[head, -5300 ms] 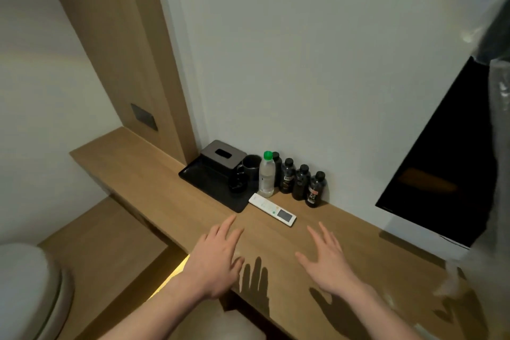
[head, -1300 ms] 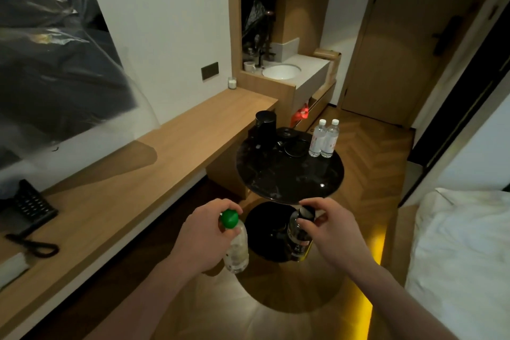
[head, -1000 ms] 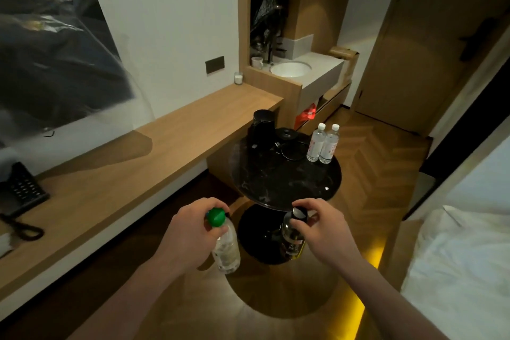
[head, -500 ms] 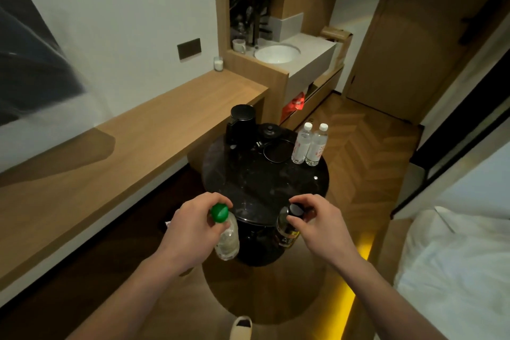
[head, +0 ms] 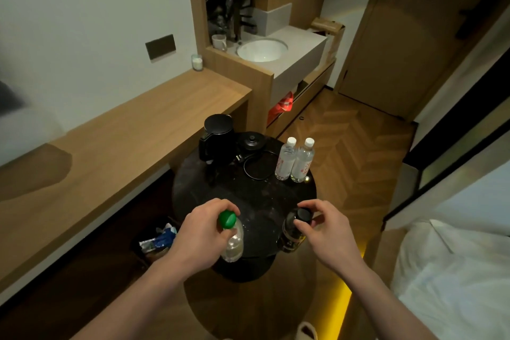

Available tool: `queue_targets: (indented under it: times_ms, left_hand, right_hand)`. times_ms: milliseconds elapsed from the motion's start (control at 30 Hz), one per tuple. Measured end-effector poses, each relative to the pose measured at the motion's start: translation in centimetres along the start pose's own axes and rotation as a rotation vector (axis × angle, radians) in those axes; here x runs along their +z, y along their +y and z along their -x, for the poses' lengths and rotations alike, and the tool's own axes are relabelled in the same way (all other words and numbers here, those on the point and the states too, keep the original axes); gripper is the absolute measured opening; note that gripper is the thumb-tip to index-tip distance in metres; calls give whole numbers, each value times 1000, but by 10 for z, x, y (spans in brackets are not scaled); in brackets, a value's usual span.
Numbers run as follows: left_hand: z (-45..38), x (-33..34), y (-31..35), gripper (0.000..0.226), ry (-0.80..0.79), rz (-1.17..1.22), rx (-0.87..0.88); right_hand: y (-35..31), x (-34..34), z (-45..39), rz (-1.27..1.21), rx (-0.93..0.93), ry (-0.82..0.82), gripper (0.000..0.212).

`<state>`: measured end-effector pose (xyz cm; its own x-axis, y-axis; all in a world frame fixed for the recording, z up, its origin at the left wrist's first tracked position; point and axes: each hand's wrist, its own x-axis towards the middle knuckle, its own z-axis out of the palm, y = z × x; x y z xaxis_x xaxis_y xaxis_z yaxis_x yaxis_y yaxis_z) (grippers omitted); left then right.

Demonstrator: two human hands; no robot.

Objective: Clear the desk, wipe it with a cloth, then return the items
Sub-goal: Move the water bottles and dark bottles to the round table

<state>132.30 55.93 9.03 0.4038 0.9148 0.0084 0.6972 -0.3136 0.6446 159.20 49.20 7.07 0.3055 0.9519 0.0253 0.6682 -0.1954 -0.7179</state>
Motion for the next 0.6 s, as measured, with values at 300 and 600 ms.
queue_targets:
  times_ms: [300,600]
  left_hand:
    - [-59,63,53,34,54,0,-124]
    - [-116,125,104,36,78,29,-236]
  right_hand:
    - [67,-41,-80,1,-47,-130,30]
    - [120,-74,-158,69,-88,-267,29]
